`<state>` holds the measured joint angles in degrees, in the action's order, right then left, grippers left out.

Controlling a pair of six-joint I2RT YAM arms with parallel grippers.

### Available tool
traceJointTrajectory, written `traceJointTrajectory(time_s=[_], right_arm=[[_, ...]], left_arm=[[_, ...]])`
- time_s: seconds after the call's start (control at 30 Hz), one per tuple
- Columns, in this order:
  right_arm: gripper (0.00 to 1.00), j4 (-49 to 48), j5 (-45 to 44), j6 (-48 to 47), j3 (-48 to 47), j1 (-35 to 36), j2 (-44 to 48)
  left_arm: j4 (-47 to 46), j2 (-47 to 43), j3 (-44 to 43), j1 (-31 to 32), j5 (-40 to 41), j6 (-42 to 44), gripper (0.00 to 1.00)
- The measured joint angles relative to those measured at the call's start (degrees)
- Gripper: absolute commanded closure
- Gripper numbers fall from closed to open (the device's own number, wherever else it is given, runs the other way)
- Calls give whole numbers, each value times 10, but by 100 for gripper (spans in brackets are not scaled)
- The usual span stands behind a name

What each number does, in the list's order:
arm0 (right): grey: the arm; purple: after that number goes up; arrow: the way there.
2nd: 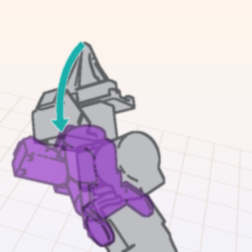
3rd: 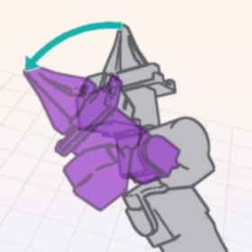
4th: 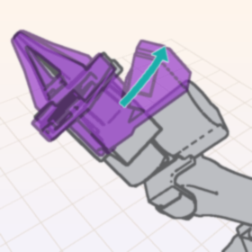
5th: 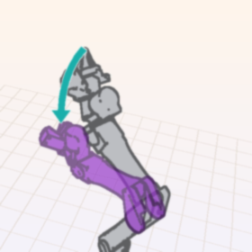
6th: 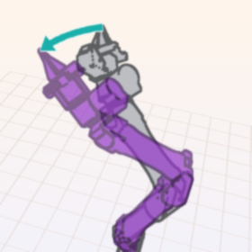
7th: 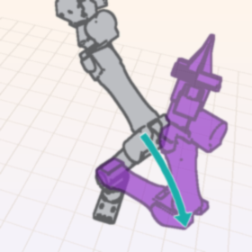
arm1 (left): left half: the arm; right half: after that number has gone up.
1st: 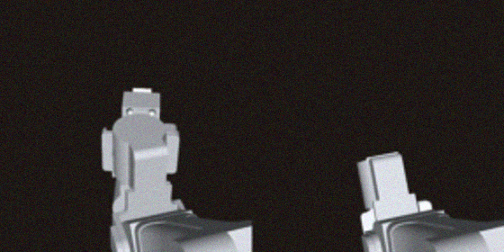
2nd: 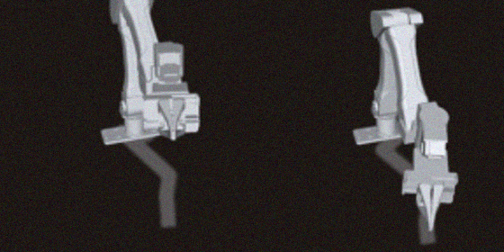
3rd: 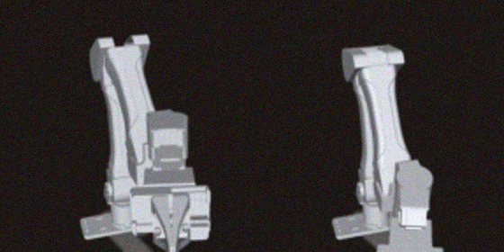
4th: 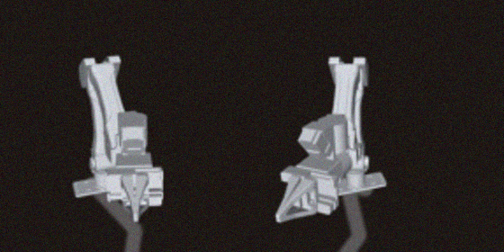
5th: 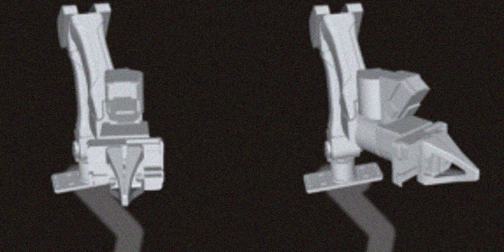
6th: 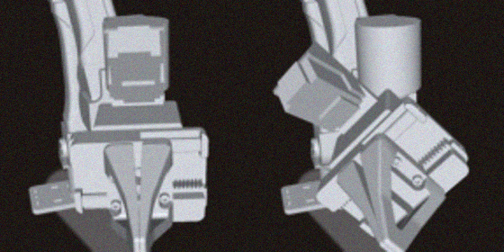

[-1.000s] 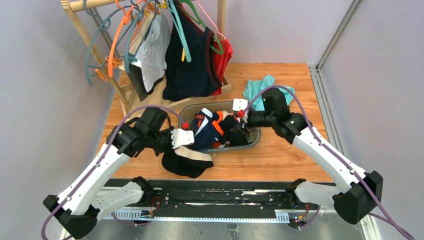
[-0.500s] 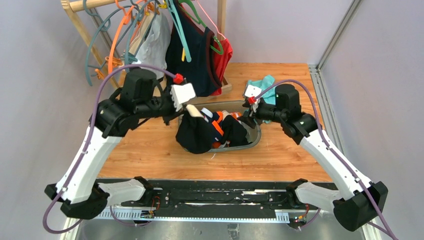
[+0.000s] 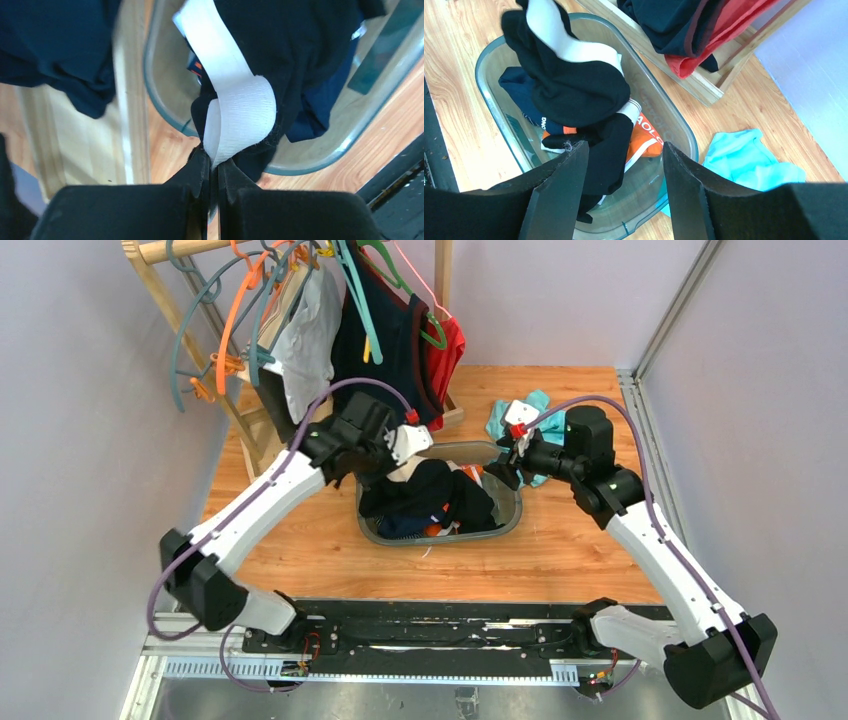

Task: Remove the underwear clipped to the hanger
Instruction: Place the underwear in the bin.

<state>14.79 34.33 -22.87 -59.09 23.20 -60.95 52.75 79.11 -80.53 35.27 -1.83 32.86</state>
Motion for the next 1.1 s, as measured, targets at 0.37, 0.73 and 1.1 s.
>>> traceJointTrajectory(time_s=[0.37, 0.73, 1.1], right_arm=[[42, -4, 12, 5, 6, -22, 1], [42, -14, 32, 10, 9, -34, 23], [42, -14, 43, 10, 13, -34, 21]], left_arm=[[-88, 192, 75, 48, 39, -19, 88], [-161, 225, 122, 49, 37, -42, 68], [-156, 47, 153, 23, 32, -20, 26]])
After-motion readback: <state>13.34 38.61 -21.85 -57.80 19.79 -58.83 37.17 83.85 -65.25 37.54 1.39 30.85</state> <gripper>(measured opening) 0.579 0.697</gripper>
